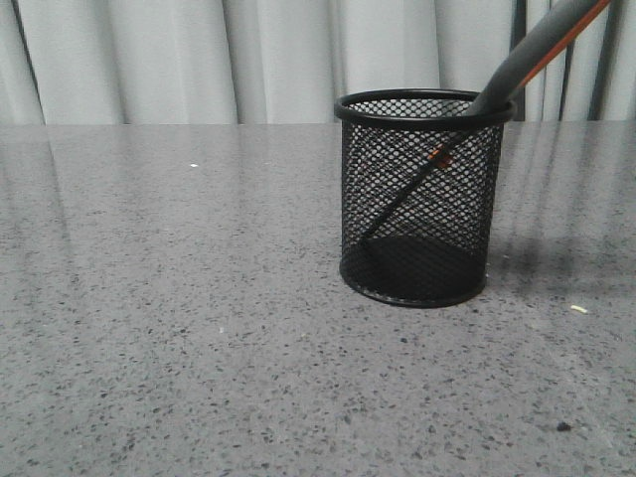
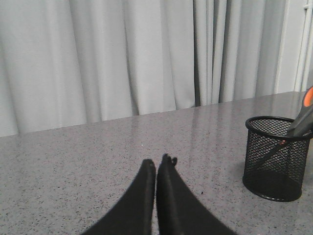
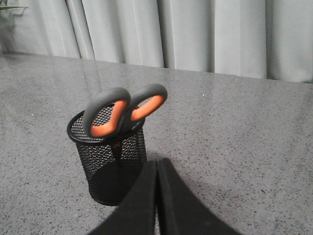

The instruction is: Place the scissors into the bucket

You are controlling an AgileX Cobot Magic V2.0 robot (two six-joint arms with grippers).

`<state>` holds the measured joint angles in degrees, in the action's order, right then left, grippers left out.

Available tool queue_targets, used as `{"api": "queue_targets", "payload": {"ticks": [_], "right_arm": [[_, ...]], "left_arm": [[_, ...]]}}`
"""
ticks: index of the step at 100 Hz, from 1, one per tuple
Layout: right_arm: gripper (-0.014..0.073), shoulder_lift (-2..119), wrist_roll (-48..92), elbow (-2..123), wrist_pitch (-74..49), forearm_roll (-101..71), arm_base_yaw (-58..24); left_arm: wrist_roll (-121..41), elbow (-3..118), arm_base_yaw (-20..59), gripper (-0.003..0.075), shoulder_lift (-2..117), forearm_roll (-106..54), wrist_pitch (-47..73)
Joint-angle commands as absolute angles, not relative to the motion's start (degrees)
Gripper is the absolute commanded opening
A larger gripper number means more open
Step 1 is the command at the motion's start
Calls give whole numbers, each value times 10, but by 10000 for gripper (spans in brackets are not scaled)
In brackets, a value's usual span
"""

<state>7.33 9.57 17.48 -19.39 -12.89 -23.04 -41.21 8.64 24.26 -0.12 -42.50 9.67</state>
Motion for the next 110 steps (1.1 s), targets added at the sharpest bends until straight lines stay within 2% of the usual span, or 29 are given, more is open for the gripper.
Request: {"api": "queue_targets", "payload": {"ticks": [1, 67, 76, 86, 100, 110], "right_arm": [[-63, 78, 97, 188, -150, -125, -228], [-63, 78, 97, 188, -150, -125, -228], [-63, 78, 97, 188, -150, -125, -228], [-63, 78, 97, 188, -150, -125, -228], [-63, 78, 97, 188, -150, -125, -228], [-63, 78, 97, 188, -150, -125, -228]], "left_arm": [[-406, 101, 241, -20, -5, -437, 62], [-406, 101, 241, -20, -5, -437, 62], [-402, 100, 235, -20, -5, -399, 62], [-327, 93, 206, -20, -5, -321, 53], [-71, 57, 113, -20, -5, -127, 51], [-16, 25, 55, -20, -5, -86, 51]]}}
